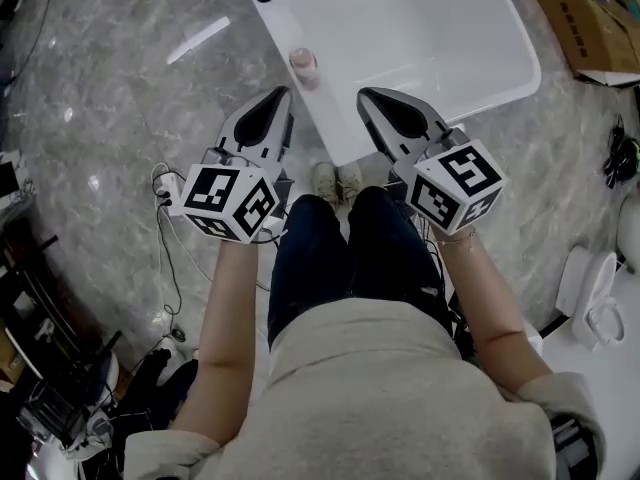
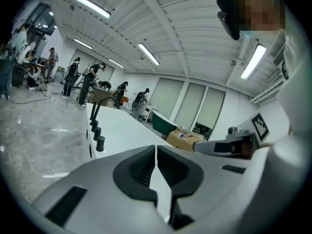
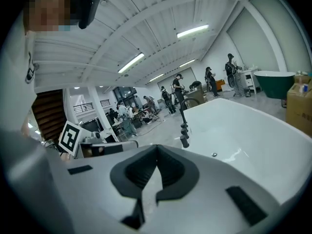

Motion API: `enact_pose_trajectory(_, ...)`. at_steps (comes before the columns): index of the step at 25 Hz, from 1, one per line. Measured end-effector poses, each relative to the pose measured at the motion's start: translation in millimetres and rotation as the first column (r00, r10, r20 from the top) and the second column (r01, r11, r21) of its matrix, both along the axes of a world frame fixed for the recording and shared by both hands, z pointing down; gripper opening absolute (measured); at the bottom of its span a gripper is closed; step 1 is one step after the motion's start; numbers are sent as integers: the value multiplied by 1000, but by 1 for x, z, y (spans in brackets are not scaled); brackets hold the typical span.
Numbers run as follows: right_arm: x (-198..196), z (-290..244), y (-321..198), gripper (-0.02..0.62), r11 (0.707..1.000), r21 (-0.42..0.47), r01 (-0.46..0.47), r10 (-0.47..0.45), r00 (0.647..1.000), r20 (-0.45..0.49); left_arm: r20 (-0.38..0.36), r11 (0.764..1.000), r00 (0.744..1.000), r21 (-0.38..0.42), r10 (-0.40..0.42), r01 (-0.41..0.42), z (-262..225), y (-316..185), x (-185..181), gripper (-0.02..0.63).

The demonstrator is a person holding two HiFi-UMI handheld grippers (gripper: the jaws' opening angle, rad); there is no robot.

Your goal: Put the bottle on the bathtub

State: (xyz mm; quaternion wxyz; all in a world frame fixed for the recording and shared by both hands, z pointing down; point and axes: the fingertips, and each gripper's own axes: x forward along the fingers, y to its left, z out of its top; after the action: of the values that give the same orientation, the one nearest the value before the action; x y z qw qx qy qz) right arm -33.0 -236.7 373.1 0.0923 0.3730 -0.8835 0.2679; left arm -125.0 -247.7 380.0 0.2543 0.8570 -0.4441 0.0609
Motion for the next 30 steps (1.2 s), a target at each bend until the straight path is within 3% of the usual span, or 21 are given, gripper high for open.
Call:
enact_pose_trajectory(4,2,-23,2,-2,999,45,17,-16,1000,-24,-35,999,999,30,29,-28,-30,12,1,11)
enact_pose_trajectory(10,8,-57,2,-2,995,96,10,-9,1000,-12,-11,996,997,53,76,-75,-61,26,16,11)
enact_pose_trajectory(15,0,-68,16,-2,994,99,40,-40,999,-2,91,996,993,-50,80,-76,-52,38,26,11)
enact_pose_trajectory(26,-7,-72,34,-2,993,95,76,-74,997,-30,103,992,992,-110,67,-55,-55,52,38,8)
enact_pose_trajectory(30,-8,-72,41,-2,991,92,96,-93,995,-40,146,991,988,-124,59,-41,-50,55,43,8)
